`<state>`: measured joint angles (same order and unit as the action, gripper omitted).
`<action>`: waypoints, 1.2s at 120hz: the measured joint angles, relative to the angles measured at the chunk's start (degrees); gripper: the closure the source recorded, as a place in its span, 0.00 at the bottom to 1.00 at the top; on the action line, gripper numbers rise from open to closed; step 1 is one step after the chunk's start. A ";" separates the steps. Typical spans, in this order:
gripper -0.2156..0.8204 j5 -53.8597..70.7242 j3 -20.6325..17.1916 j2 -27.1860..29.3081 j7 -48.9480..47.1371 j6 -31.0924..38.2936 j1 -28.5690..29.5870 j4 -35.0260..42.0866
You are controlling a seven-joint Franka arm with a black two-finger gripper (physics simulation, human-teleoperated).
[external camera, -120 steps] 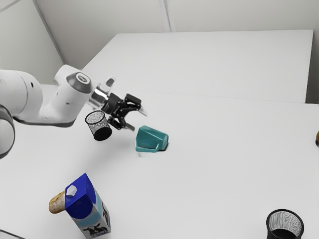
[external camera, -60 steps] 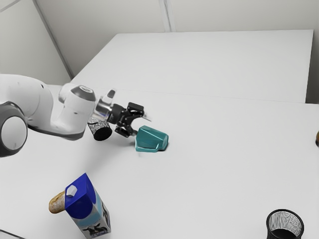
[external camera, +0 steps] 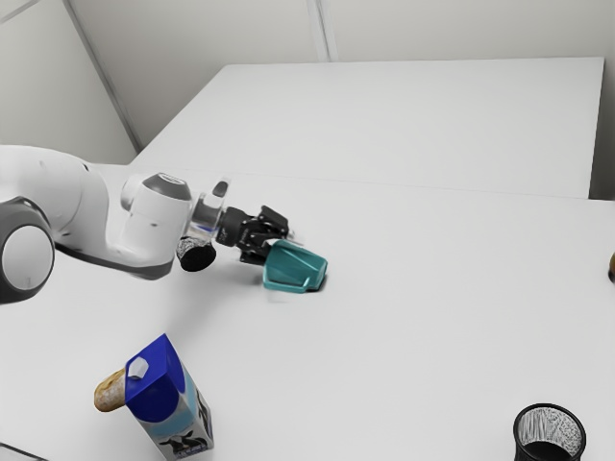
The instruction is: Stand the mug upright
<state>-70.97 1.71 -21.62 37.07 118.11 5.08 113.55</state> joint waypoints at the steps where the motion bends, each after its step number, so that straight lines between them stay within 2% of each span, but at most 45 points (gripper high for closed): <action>1: 0.60 -0.11 -0.02 0.01 0.08 -0.04 0.00 0.02; 14: 0.77 -1.50 -0.19 0.42 1.04 -0.91 0.02 0.02; 30: 0.87 -2.23 -0.59 0.71 2.01 -1.81 0.02 0.03; 60: 0.93 -2.01 -0.68 3.31 3.23 -3.17 -0.01 -0.06; 76: 0.94 2.73 -2.40 6.31 3.12 -3.22 -0.03 -3.01; 88: 0.95 15.69 -4.24 6.79 2.15 -3.34 -0.05 -9.10; 105: 0.95 44.33 -9.08 5.17 -1.63 -3.51 -0.45 -16.51; 116: 0.95 59.07 -10.34 3.24 -5.15 -2.67 -2.57 -19.57; 128: 0.95 67.79 -10.47 -0.06 -9.40 -0.15 -3.79 -19.79; 144: 0.95 72.39 -10.24 -3.32 -14.76 4.28 -5.58 -19.18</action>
<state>1.42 -8.52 -24.94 22.31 122.38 -0.50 94.37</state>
